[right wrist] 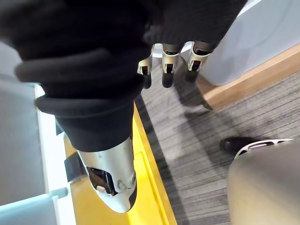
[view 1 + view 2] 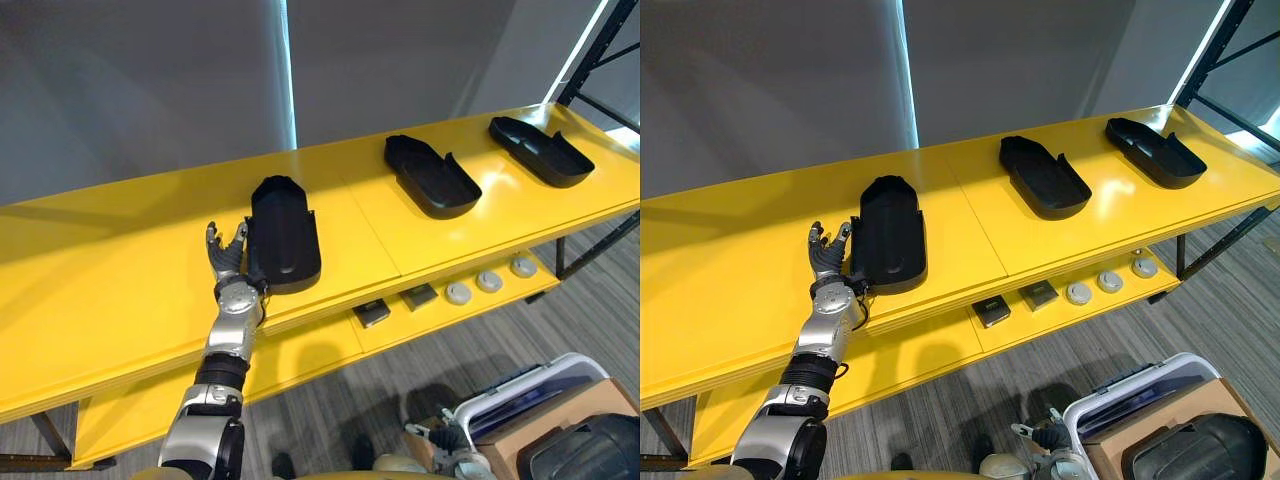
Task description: Walk over and take plastic housings, then place them on the shelf
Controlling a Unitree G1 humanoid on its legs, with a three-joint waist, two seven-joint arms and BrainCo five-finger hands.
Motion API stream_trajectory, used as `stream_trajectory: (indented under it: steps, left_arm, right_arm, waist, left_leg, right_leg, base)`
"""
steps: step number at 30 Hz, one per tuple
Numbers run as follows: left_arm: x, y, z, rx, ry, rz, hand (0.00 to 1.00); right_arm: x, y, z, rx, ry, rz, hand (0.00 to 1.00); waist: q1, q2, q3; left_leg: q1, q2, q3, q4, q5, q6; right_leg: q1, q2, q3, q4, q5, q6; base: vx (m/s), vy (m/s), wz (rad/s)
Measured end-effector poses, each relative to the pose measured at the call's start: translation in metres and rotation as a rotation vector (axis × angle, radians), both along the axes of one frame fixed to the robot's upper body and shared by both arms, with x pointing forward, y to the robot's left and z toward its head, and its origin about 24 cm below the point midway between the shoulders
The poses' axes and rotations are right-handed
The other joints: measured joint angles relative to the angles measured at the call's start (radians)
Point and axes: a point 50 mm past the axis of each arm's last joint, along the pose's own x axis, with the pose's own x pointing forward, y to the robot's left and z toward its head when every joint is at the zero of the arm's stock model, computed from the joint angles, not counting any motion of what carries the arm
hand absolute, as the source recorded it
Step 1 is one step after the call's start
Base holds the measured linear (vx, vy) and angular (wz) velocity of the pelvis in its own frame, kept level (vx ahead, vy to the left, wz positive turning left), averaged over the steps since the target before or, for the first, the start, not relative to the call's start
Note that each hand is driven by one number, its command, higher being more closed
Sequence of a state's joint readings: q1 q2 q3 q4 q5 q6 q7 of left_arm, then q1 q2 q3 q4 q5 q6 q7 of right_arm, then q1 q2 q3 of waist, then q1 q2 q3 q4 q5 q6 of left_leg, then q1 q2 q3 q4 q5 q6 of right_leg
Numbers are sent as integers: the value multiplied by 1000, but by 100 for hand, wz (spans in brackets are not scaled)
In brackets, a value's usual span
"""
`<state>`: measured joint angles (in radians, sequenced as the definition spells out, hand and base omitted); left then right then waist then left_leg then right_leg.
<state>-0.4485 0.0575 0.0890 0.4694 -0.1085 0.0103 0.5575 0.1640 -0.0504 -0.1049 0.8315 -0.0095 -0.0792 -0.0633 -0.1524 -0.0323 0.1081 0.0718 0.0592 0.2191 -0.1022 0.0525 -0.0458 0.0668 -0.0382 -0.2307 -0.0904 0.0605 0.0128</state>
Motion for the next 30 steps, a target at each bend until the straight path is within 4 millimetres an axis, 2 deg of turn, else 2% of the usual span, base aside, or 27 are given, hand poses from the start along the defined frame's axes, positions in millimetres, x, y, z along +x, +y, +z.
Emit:
stream_trajectory:
  steps: [5,9,10,14,15,20,24,30]
  left_arm:
    - [-15,-10,38,35,-209,-31,0]
    - [-38,-9,50,185,-292,-54,0]
    - [-46,-7,49,240,-298,-67,100]
    - [-73,-12,40,432,-276,-158,100]
    - [-85,-19,33,483,-260,-220,100]
    - [-110,-43,10,614,-191,-449,100]
    - [-114,-58,4,651,-186,-561,100]
    - [-112,-91,-18,690,-137,-751,100]
  right_arm:
    - [-3,-3,-1,-2,12,-19,0]
    - [-3,-3,-2,1,14,-23,0]
    - [-4,-4,-2,4,14,-27,0]
    - [-8,-5,-3,9,27,-31,0]
    - [-11,-6,-4,10,33,-30,0]
    - [-19,-8,-7,14,53,-24,0]
    - [-19,-7,-7,15,54,-16,0]
    - [-19,-7,-7,9,59,-1,0]
  waist:
    - [1,5,3]
    - [4,8,5]
    - [5,11,7]
    - [13,12,7]
    - [28,12,7]
    - [33,13,7]
    - [33,13,7]
    - [31,13,6]
  left_leg:
    - [2,-4,-22,0,0,0]
    - [5,-4,-26,0,0,0]
    - [5,-5,-27,0,0,0]
    - [5,-5,-30,0,0,0]
    - [5,-5,-30,0,0,0]
    - [-2,-6,-41,0,-2,-2]
    - [-10,-6,-45,0,-4,-5]
    - [-22,-5,-38,0,-1,0]
  right_leg:
    - [13,-3,-16,0,-7,6]
    - [18,-4,-19,0,-9,7]
    - [19,-4,-20,1,-9,7]
    - [19,-5,-24,2,-11,8]
    - [19,-5,-24,3,-14,8]
    - [16,-8,-40,11,-30,19]
    - [6,-8,-41,15,-32,19]
    - [-9,-7,-34,14,-31,19]
  base:
    - [10,4,12]
    - [-2,2,5]
    - [0,0,0]
    - [-10,0,2]
    - [0,0,0]
    - [-15,1,11]
    - [-5,3,2]
    - [27,4,-3]
